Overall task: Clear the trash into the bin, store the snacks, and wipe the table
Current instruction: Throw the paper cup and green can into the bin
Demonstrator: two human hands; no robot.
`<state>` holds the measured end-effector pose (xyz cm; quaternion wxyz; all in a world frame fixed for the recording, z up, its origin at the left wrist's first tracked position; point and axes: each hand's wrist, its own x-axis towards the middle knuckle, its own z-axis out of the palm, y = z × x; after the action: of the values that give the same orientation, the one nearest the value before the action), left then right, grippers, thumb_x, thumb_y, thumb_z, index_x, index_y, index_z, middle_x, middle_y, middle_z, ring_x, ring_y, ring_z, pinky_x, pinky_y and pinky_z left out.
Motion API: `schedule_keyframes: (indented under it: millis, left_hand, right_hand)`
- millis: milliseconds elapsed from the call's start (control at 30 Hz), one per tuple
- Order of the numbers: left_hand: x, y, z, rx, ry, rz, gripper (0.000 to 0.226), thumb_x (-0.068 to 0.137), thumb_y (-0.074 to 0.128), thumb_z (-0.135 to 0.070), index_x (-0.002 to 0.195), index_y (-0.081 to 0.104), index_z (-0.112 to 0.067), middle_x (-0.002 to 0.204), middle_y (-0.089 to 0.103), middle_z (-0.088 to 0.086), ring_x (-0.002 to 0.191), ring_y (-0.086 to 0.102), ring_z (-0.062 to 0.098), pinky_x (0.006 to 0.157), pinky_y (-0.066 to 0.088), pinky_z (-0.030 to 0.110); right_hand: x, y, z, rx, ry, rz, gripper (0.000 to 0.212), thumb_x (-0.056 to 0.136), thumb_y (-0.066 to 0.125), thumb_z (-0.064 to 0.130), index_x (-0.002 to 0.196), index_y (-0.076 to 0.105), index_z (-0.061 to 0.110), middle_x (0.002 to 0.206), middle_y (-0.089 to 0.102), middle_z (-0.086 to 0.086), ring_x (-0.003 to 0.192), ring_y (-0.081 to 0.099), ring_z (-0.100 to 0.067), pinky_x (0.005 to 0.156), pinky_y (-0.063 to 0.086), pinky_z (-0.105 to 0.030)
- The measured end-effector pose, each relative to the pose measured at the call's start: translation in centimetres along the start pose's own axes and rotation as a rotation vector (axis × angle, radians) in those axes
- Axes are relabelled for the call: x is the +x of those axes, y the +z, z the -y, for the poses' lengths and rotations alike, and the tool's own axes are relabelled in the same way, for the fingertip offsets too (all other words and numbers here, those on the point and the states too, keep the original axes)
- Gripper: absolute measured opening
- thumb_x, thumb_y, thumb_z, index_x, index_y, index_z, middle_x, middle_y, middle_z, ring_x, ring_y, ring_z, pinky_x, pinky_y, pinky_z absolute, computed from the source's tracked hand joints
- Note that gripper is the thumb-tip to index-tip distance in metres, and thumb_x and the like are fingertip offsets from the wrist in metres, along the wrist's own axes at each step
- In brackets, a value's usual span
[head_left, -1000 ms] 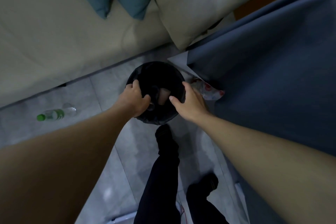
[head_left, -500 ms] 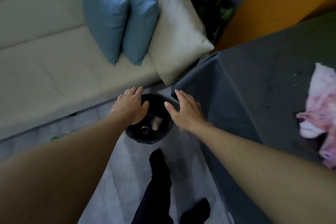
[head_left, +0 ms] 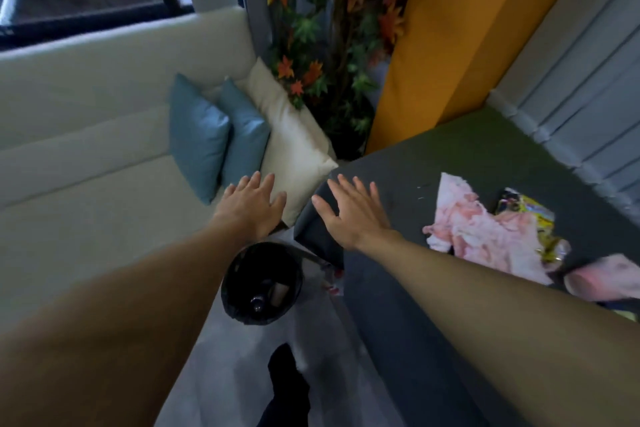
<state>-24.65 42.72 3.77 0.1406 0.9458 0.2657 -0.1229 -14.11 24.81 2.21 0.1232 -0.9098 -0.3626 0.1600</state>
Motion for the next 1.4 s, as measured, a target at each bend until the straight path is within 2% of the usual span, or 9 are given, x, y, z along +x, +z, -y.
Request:
schedule_keyframes:
  millis: [200, 367, 533, 800, 933, 1167, 1233, 1333, 1400]
  left_hand:
    - [-2.8, -3.8, -6.4, 0.041, 0.109, -0.038, 0.065, 0.103, 0.019, -0.05, 0.159, 0.012, -0.018, 0.167, 0.011, 0.009, 0.153, 0.01, 0.026, 0.124, 0.009, 0.047]
    - [-4.9, -5.2, -11.9, 0.077, 0.217, -0.064, 0.064, 0.104, 0.019, -0.05, 0.157, 0.016, -0.017, 0.164, 0.019, 0.01, 0.151, 0.018, 0.028, 0.121, 0.015, 0.047]
    - [-6.4, -5.7, -17.6, 0.082, 0.288, 0.0, 0.069, 0.102, 0.018, -0.055, 0.159, 0.009, -0.018, 0.166, 0.012, 0.008, 0.152, 0.016, 0.029, 0.122, 0.017, 0.047]
    - [-7.7, -5.6, -27.0, 0.152, 0.457, 0.017, 0.067, 0.103, 0.017, -0.056, 0.16, 0.008, -0.022, 0.167, 0.009, 0.006, 0.153, 0.013, 0.027, 0.123, 0.013, 0.047]
    - [-7.8, -5.3, -31.3, 0.196, 0.561, 0.033, 0.067, 0.103, 0.016, -0.057, 0.16, 0.007, -0.022, 0.167, 0.006, 0.006, 0.153, 0.011, 0.029, 0.123, 0.014, 0.049]
    - [-7.8, -4.8, -37.8, 0.241, 0.785, 0.067, 0.067, 0.103, 0.017, -0.055, 0.16, 0.006, -0.021, 0.167, 0.006, 0.008, 0.154, 0.01, 0.029, 0.123, 0.014, 0.051]
    - [-8.0, -4.8, -39.5, 0.244, 0.848, 0.083, 0.066, 0.104, 0.019, -0.054, 0.16, 0.006, -0.022, 0.167, 0.006, 0.007, 0.153, 0.012, 0.031, 0.123, 0.015, 0.051]
    - [-8.4, -4.6, -41.6, 0.224, 0.912, 0.138, 0.067, 0.103, 0.02, -0.055, 0.16, 0.002, -0.025, 0.168, 0.002, 0.003, 0.151, 0.02, 0.035, 0.119, 0.025, 0.052]
    - [-8.3, -4.4, -42.7, 0.221, 0.954, 0.17, 0.067, 0.103, 0.02, -0.055, 0.16, 0.0, -0.025, 0.168, 0.002, 0.001, 0.15, 0.023, 0.034, 0.119, 0.027, 0.051]
  right_hand:
    - [-4.7, -5.4, -2.9, -0.026, 0.053, -0.061, 0.076, 0.097, 0.014, 0.069, 0.158, 0.019, 0.024, 0.167, 0.011, 0.0, 0.153, 0.002, -0.024, 0.122, -0.007, -0.05]
    - [-8.7, -8.6, -6.3, -0.026, 0.124, -0.124, 0.078, 0.096, 0.013, 0.071, 0.158, 0.019, 0.024, 0.167, 0.011, 0.0, 0.153, 0.001, -0.024, 0.122, -0.006, -0.052]
    - [-13.1, -11.1, -9.9, 0.005, 0.195, -0.192, 0.075, 0.097, 0.017, 0.069, 0.157, 0.021, 0.024, 0.166, 0.014, -0.001, 0.153, 0.004, -0.025, 0.121, -0.005, -0.053]
    - [-20.7, -13.7, -15.9, 0.025, 0.388, -0.298, 0.074, 0.098, 0.016, 0.068, 0.156, 0.023, 0.023, 0.165, 0.018, -0.002, 0.152, 0.01, -0.028, 0.122, -0.001, -0.054]
    - [-23.7, -14.7, -18.2, 0.05, 0.495, -0.363, 0.072, 0.098, 0.025, 0.065, 0.155, 0.026, 0.022, 0.164, 0.021, -0.003, 0.151, 0.014, -0.028, 0.122, 0.005, -0.054]
    - [-28.1, -15.8, -20.7, 0.123, 0.676, -0.487, 0.077, 0.098, 0.029, 0.065, 0.157, 0.018, 0.017, 0.163, 0.024, -0.005, 0.151, 0.016, -0.026, 0.122, 0.009, -0.053]
    - [-29.2, -16.1, -21.0, 0.137, 0.728, -0.539, 0.075, 0.098, 0.031, 0.063, 0.157, 0.019, 0.017, 0.162, 0.027, -0.005, 0.15, 0.02, -0.026, 0.122, 0.011, -0.052]
    - [-30.9, -15.9, -21.3, 0.219, 0.802, -0.584, 0.075, 0.098, 0.035, 0.062, 0.157, 0.017, 0.018, 0.161, 0.029, -0.007, 0.146, 0.029, -0.027, 0.118, 0.024, -0.049]
    - [-31.8, -15.5, -21.4, 0.293, 0.86, -0.605, 0.077, 0.097, 0.036, 0.063, 0.158, 0.013, 0.021, 0.162, 0.027, -0.005, 0.144, 0.033, -0.025, 0.116, 0.03, -0.047]
